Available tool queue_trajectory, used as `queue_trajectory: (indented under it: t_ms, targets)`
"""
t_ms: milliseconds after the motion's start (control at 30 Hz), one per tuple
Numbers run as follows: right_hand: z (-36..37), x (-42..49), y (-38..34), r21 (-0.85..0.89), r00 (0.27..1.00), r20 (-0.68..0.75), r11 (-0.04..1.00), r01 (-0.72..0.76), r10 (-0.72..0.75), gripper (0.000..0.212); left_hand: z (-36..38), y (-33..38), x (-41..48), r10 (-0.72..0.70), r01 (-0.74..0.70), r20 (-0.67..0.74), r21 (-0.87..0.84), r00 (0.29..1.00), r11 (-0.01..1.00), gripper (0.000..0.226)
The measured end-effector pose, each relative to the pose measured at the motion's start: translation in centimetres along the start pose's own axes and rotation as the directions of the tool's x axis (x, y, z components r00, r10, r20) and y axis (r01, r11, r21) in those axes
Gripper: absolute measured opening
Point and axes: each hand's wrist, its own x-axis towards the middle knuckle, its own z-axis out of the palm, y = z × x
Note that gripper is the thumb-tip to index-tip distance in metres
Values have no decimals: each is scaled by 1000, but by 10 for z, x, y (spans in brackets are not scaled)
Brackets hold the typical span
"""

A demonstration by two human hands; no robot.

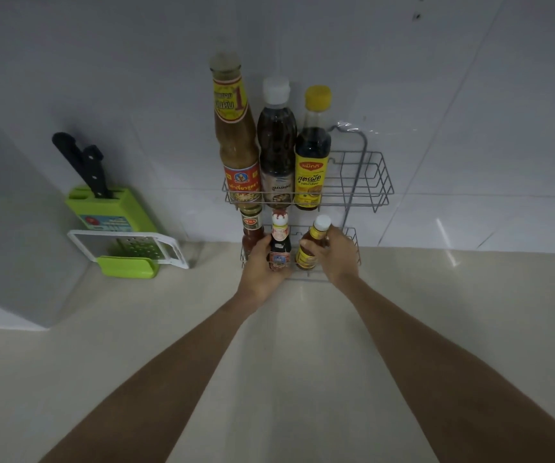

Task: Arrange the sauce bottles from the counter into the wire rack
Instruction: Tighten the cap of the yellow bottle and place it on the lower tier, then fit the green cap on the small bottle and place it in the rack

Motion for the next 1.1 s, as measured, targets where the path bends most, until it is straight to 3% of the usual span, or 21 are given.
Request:
queue_trajectory:
  t_ms: [267,500,733,833,967,1100]
  targets:
    - [10,17,-7,-141,980,197,988,55,-26,43,-1,4,-5,4,-2,37,-50,999,999,67]
    - [15,16,-6,-165,970,239,986,6,34,45,-2,8,-8,12,-6,56,-96,998,995,69]
    - [6,7,-10,-139,942,302,984,-107,145,46,-6,5,-13,-3,2,52,9,999,1000,70]
    - [-14,-5,-8,-122,949,275,984,-126,156,56,-5,3,-19,-19,18,22,31,1000,999,73]
    - [-59,-33,7,-20,977,202,998,-61,64,54,14,-4,-32,-13,13,1,20,1000,1000,70]
    - [-122,-67,39,9,998,56,1000,-22,21,47,51,-9,-53,-19,15,96,41,995,999,70]
